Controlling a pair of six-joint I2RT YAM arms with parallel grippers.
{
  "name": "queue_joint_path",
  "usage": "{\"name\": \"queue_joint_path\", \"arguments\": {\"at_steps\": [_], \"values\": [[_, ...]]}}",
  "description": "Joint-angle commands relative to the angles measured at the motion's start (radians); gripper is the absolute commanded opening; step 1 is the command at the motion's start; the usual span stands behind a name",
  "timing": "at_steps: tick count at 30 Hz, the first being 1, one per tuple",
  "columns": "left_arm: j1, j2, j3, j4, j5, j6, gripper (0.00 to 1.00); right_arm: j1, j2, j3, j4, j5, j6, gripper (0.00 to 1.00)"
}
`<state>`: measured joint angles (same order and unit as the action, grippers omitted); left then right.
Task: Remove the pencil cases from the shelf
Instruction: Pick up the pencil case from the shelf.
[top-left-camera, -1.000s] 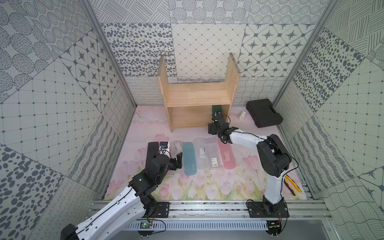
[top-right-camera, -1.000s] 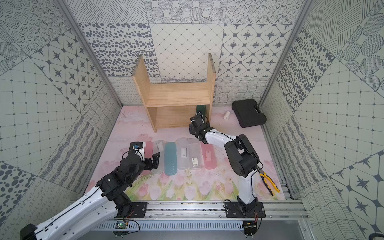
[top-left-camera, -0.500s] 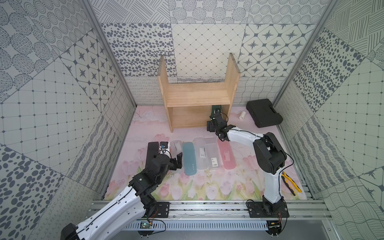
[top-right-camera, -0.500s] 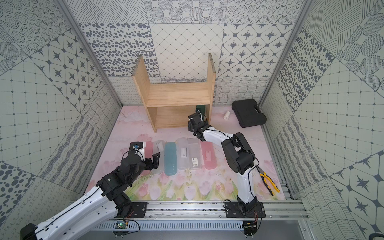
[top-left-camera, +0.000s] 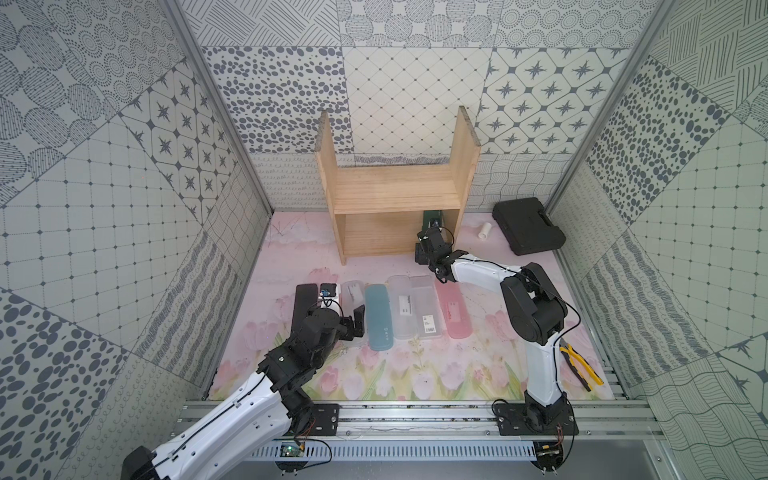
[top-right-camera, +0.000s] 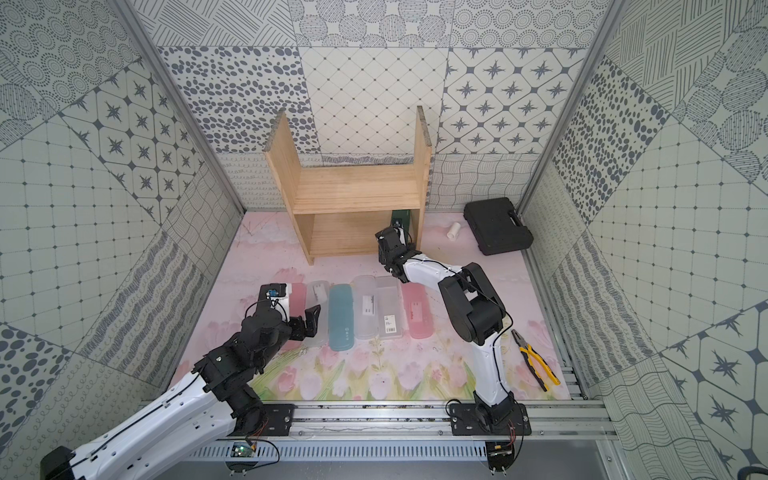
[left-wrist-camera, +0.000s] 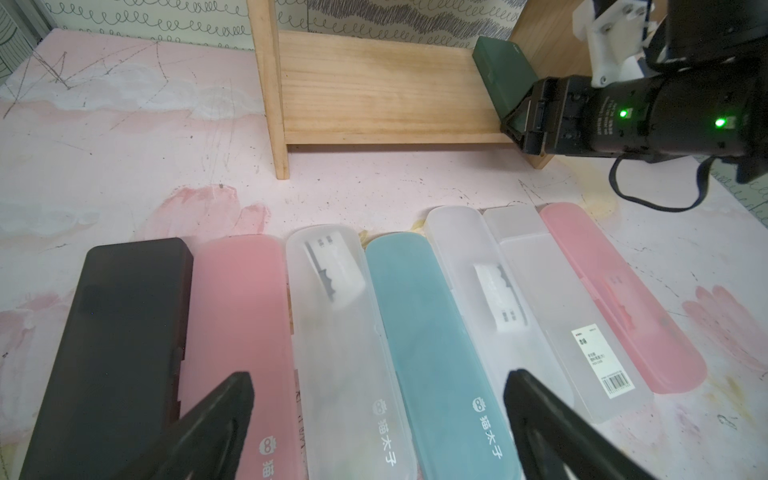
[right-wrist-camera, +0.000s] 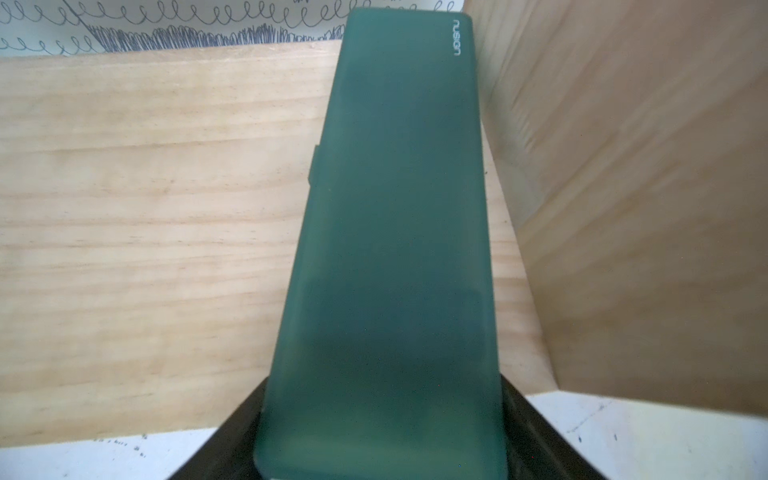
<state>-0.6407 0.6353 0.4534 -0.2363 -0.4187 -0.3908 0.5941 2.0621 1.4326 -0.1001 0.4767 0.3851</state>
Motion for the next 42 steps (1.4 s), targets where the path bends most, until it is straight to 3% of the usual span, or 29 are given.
{"name": "queue_joint_path", "arguments": {"at_steps": [1, 17, 20, 24, 26, 42], "values": [[0.001, 0.003, 0.006, 0.016, 0.008, 0.001, 0.99, -0.001, 0.008, 0.021, 0.028, 0.0, -0.004, 0.72], [-0.001, 0.001, 0.007, 0.015, 0.011, 0.0, 0.99, 0.012, -0.106, -0.153, 0.151, -0.217, -0.112, 0.69], [0.001, 0.001, 0.007, 0.014, 0.012, 0.0, 0.99, 0.009, -0.105, -0.15, 0.135, -0.21, -0.12, 0.72], [0.003, -0.002, 0.008, 0.012, 0.011, 0.0, 0.99, 0.01, -0.099, -0.122, 0.102, -0.187, -0.115, 0.86], [0.002, -0.002, 0.007, 0.012, 0.011, -0.001, 0.99, 0.01, -0.096, -0.105, 0.091, -0.18, -0.106, 0.87], [0.001, -0.001, 0.007, 0.013, 0.008, 0.0, 0.99, -0.002, 0.011, 0.067, 0.009, -0.106, -0.048, 0.87]]}}
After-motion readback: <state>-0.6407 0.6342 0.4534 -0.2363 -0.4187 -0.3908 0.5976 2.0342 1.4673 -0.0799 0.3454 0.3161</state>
